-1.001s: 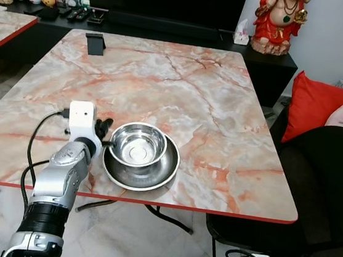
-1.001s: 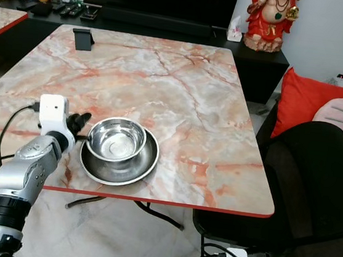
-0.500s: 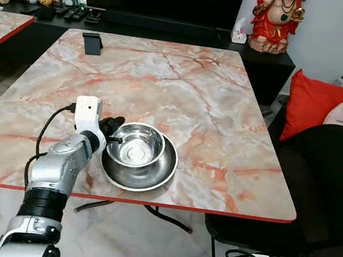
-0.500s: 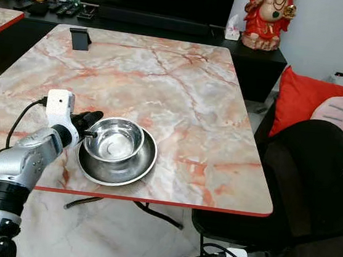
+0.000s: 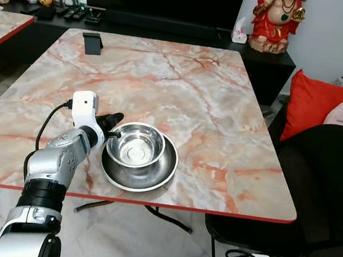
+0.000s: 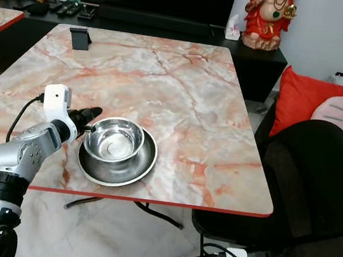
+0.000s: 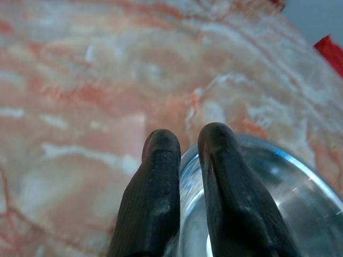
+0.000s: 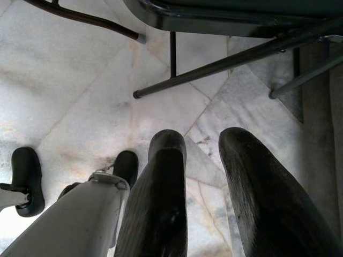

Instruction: Setting the table

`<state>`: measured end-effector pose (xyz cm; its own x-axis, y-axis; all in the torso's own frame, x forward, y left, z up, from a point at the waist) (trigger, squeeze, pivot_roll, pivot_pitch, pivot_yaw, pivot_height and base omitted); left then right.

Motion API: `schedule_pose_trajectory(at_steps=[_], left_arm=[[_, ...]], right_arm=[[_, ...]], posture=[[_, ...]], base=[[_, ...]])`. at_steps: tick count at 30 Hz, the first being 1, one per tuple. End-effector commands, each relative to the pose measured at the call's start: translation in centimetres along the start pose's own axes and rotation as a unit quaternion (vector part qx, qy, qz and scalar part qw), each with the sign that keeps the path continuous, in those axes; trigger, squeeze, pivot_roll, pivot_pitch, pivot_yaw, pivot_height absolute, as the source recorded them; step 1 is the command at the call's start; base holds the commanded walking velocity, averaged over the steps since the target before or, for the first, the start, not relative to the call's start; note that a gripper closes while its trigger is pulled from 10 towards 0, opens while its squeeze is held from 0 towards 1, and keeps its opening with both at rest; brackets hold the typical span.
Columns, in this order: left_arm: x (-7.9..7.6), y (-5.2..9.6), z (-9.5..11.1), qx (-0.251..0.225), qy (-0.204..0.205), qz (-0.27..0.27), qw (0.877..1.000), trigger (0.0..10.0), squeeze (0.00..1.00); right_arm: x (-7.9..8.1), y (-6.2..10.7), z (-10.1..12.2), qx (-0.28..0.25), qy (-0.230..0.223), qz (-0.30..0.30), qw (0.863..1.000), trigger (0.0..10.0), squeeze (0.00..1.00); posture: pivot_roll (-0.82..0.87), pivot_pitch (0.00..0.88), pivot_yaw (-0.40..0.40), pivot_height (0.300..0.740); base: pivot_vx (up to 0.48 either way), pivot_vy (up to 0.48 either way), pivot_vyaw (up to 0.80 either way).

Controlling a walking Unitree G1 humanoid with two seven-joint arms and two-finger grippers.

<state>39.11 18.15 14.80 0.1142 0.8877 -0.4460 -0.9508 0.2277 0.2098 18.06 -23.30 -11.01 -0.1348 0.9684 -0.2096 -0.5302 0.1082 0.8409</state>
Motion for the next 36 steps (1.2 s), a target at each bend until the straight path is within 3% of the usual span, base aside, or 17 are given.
schedule_pose_trajectory(at_steps=[1, 15, 25, 36], left_arm=[[0.0, -0.2, -0.1, 0.006, -0.001, 0.008, 1.000, 10.0, 0.00], [0.5, -1.0, -1.0, 0.024, 0.041, 0.034, 0.998, 10.0, 0.00], [0.8, -1.0, -0.9, 0.024, 0.053, 0.036, 0.998, 10.0, 0.00], [0.0, -1.2, 0.4, 0.004, 0.056, 0.015, 0.998, 10.0, 0.00]], right_arm=[[-0.2, 0.0, -0.1, 0.002, -0.005, -0.001, 1.000, 10.0, 0.00], [-0.2, 0.0, 0.0, 0.002, -0.006, -0.002, 1.000, 10.0, 0.00], [-0.2, 0.0, 0.0, 0.002, -0.005, -0.001, 1.000, 10.0, 0.00], [-0.2, 0.0, -0.1, 0.002, -0.004, -0.001, 1.000, 10.0, 0.00]], posture=[[0.09, 0.000, -0.055, 0.740], [0.08, 0.000, -0.051, 0.740], [0.08, 0.000, -0.054, 0.740], [0.08, 0.000, -0.054, 0.740]], base=[[0.000, 0.000, 0.00], [0.000, 0.000, 0.00], [0.000, 0.000, 0.00], [0.000, 0.000, 0.00]])
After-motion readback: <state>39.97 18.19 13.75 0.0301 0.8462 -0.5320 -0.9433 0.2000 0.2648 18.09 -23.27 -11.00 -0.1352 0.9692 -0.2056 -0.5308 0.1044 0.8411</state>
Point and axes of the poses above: a point about 5 cm out from each wrist's last joint towards the gripper, its own y axis pointing back from the gripper into the wrist, its own z axis along the axis of the wrist's last joint, x = y × z, the point moved 3 cm from there along -y, pointing out of the wrist towards the gripper, and after that the axes turned 12 degrees about y, right-handed, at the moved point
